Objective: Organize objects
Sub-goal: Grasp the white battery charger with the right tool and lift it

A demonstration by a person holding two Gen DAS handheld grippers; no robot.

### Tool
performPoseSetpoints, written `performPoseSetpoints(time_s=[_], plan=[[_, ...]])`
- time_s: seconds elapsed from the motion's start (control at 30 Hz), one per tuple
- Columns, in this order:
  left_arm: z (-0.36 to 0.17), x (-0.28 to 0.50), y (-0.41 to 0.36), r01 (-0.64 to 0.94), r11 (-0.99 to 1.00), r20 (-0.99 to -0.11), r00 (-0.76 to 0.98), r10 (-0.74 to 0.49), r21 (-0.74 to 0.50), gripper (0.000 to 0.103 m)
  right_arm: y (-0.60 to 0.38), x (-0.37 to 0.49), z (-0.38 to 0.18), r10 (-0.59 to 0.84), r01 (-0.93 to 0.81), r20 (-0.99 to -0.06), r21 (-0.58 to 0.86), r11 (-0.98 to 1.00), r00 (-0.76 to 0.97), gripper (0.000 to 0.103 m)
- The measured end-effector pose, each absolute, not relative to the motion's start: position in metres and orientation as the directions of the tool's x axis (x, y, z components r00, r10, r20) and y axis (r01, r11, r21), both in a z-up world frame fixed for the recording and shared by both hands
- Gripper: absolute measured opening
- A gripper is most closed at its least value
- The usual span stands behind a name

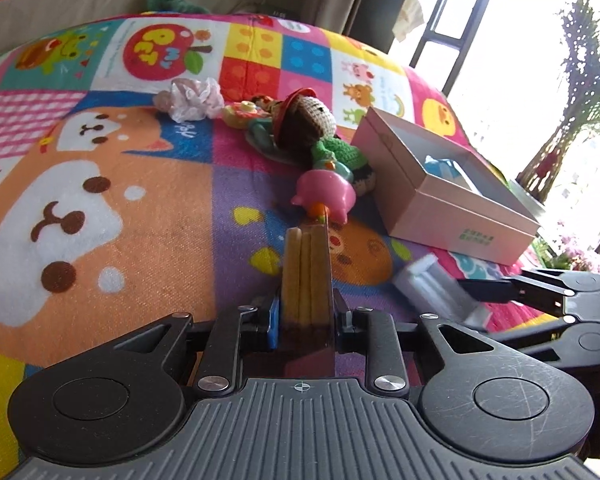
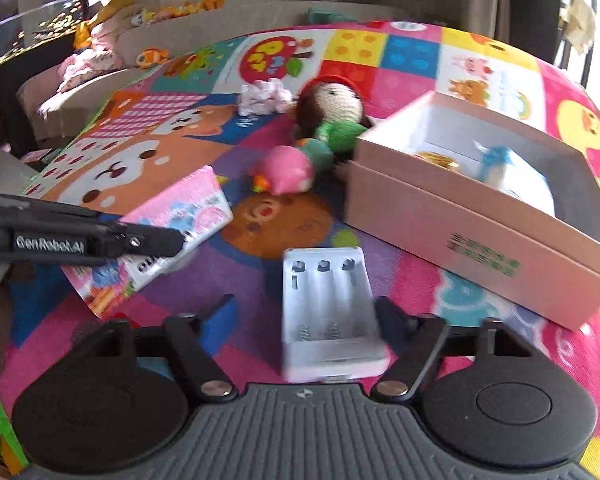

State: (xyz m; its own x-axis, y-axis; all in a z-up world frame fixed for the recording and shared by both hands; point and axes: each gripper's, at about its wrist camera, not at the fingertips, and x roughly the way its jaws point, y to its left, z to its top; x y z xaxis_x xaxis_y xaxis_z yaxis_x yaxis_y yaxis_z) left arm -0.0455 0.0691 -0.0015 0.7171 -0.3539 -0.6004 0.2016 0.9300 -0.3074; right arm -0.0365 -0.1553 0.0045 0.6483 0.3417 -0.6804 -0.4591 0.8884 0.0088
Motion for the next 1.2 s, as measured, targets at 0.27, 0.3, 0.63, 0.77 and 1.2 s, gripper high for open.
performPoseSetpoints(time_s=[0.27,0.3,0.63,0.77,1.2], plan=[[-0.006,-0.050,0.075,0.202,0.917,-0.570,0.730,-0.376,-0.345,0.028,-0.170,-0.045,0.010,0.265,-0.375,-0.701,-0.004,0.927,0.662,0.048],[-0.006,-0.050,0.076,0.203,0.916,-0.569,0.731,-0.377,-0.347,0.028,-0.174,-0.048,0.010,0.252,-0.362,-0.703,-0.008,0.932,0.665,0.048],[-0.006,-0.049,0.079,0.192,0.906,-0.569,0.724,-0.391,-0.377,0.028,-0.162,-0.076,0.008,0.288,-0.414,-0.705,-0.009,0.910,0.648,0.073],[0.000,-0.048,0.078,0.179,0.916,-0.604,0.704,-0.373,-0.358,0.028,-0.156,-0.081,0.002,0.255,-0.398,-0.676,-0.062,0.915,0.691,0.097],[0.007,-0.046,0.074,0.151,0.948,-0.659,0.687,-0.306,-0.281,0.028,-0.165,-0.070,-0.001,0.275,-0.361,-0.704,0.029,0.932,0.655,0.103]])
